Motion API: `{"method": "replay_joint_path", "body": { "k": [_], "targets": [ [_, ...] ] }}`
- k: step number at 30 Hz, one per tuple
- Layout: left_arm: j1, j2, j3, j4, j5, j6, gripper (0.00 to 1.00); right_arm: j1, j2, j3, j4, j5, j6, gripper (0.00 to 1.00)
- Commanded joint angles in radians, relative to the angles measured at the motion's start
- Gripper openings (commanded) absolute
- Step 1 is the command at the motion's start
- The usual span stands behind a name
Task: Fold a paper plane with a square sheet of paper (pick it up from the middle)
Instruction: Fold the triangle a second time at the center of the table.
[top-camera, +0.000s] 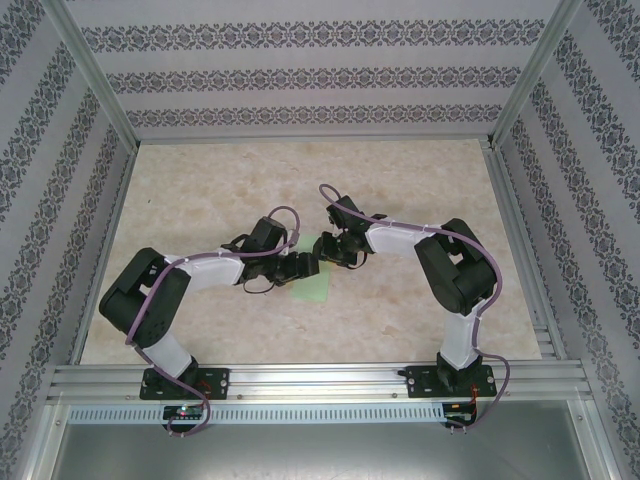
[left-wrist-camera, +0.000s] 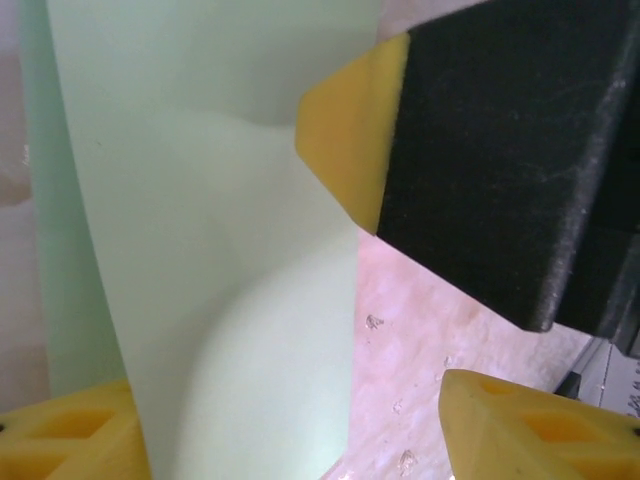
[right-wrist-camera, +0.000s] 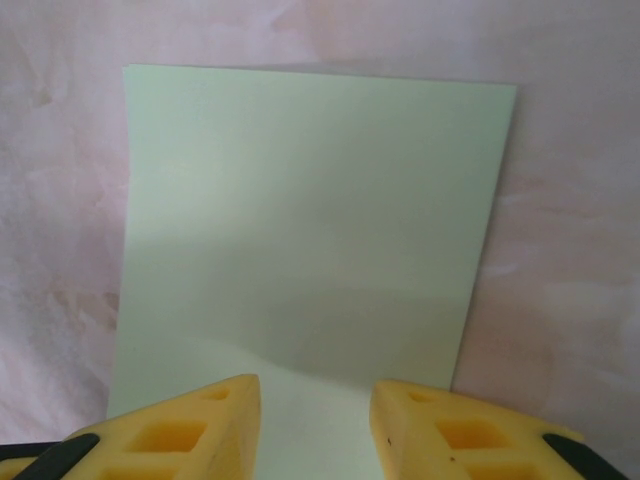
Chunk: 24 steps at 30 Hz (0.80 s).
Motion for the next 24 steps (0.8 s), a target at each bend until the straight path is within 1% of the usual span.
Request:
{"method": "replay_joint_path", "body": {
  "k": [1,6,11,17,20,24],
  "targets": [
    [0.01,-0.036,-0.042,0.053,0.055,0.006,0.63,-0.004,0.09,-0.034,-0.032,0.045,-0.002,0.37],
    [0.007,-0.094,-0.102,0.058,0.075,-0.022,0.57,-0.004,0.094,-0.031,-0.034,0.047,-0.003,0.37],
    [0.003,-0.143,-0.113,0.086,0.083,-0.035,0.52,-0.003,0.098,-0.025,-0.037,0.047,-0.004,0.37],
    [0.0,-0.111,-0.085,0.148,0.097,-0.041,0.53,-0.004,0.087,-0.022,-0.038,0.03,-0.011,0.37],
    [-0.001,-0.069,-0.06,0.18,0.118,-0.044,0.53,-0.013,0.066,-0.029,-0.011,-0.029,-0.022,0.36],
    [-0.001,-0.03,-0.032,0.203,0.118,-0.042,0.55,-0.032,0.043,-0.028,0.012,-0.1,-0.033,0.37]
  ]
}}
